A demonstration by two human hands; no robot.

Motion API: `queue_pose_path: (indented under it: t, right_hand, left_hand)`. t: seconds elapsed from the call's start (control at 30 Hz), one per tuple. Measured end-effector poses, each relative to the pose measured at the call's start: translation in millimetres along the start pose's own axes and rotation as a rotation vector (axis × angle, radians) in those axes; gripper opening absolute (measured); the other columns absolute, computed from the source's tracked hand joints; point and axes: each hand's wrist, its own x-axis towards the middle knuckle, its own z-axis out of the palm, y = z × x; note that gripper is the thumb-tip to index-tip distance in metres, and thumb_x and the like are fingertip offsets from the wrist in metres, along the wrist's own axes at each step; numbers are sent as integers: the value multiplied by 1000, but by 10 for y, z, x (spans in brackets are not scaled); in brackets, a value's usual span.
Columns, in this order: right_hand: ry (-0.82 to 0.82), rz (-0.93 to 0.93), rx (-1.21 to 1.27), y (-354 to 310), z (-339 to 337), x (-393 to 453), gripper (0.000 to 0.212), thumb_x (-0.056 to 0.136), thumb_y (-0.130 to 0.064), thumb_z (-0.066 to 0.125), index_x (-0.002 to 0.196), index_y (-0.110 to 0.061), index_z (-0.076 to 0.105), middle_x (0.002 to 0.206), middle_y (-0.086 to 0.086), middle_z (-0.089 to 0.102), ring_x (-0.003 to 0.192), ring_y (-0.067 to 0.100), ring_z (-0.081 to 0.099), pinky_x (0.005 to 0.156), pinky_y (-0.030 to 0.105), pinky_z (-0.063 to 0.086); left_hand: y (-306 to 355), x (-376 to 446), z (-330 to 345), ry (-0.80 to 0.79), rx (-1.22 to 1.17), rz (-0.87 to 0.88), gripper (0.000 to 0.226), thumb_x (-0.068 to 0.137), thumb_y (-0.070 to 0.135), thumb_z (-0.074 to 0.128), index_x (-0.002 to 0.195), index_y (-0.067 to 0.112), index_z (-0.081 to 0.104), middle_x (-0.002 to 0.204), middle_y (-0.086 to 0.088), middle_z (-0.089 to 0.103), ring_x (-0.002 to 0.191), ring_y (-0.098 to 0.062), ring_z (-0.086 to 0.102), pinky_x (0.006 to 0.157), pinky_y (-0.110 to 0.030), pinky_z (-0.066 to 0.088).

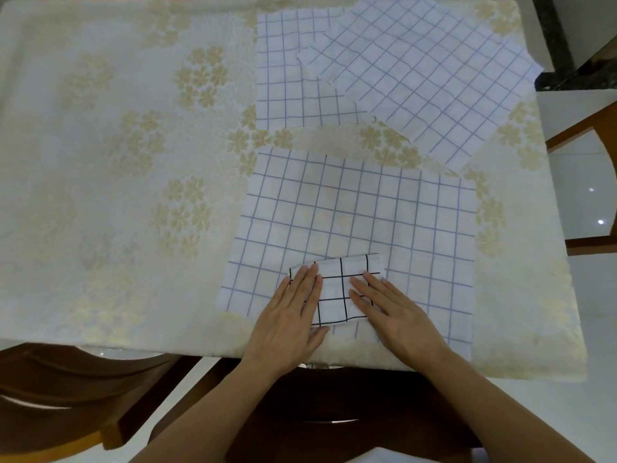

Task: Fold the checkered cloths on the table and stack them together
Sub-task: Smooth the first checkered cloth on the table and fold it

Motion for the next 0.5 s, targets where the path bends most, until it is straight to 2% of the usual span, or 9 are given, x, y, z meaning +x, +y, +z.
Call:
queue_pose_path:
  t: [0.07, 0.23, 0.33, 0.43, 0.5]
  right_hand:
    - [-20, -9, -4, 16, -5, -20, 81, 70, 8, 75, 145, -5, 47, 156, 14, 37, 147, 30, 31, 118, 45, 30]
    - [-64, 9, 26, -1, 5, -87, 79, 75, 4, 76, 147, -7, 44, 157, 11, 37, 147, 28, 31, 115, 46, 37]
    - [-78, 21, 34, -22, 2, -99, 63, 91, -11, 68, 149, -9, 43, 158, 10, 35, 149, 26, 27, 114, 47, 39]
    - [-94, 54, 48, -58, -89, -79, 55, 101, -38, 50, 149, -11, 44, 159, 7, 34, 151, 23, 24, 115, 47, 37]
    - [-42, 56, 63, -91, -181, 3, 57, 101, -40, 49, 148, -9, 44, 158, 10, 36, 150, 25, 26, 117, 47, 33]
  left_hand:
    - [14, -16, 30, -20, 11, -1, 81, 101, 55, 35, 157, 4, 7, 166, -15, -4, 153, -25, -5, 122, -45, 20]
    - [31, -61, 73, -44, 1, -3, 78, 101, 51, 33, 157, 5, 2, 166, -14, -7, 153, -25, -7, 121, -45, 22]
    - [47, -65, 58, -36, -45, -9, 78, 102, 56, 27, 158, 8, 3, 166, -11, -8, 153, -22, -8, 123, -43, 17]
    - [86, -70, -13, 10, -83, -19, 76, 102, 60, 23, 158, 10, 13, 166, -10, 2, 154, -21, 0, 122, -43, 16]
    - [99, -24, -78, 94, -91, -23, 68, 103, 53, 29, 155, 8, 26, 164, -12, 16, 153, -23, 13, 121, -45, 23]
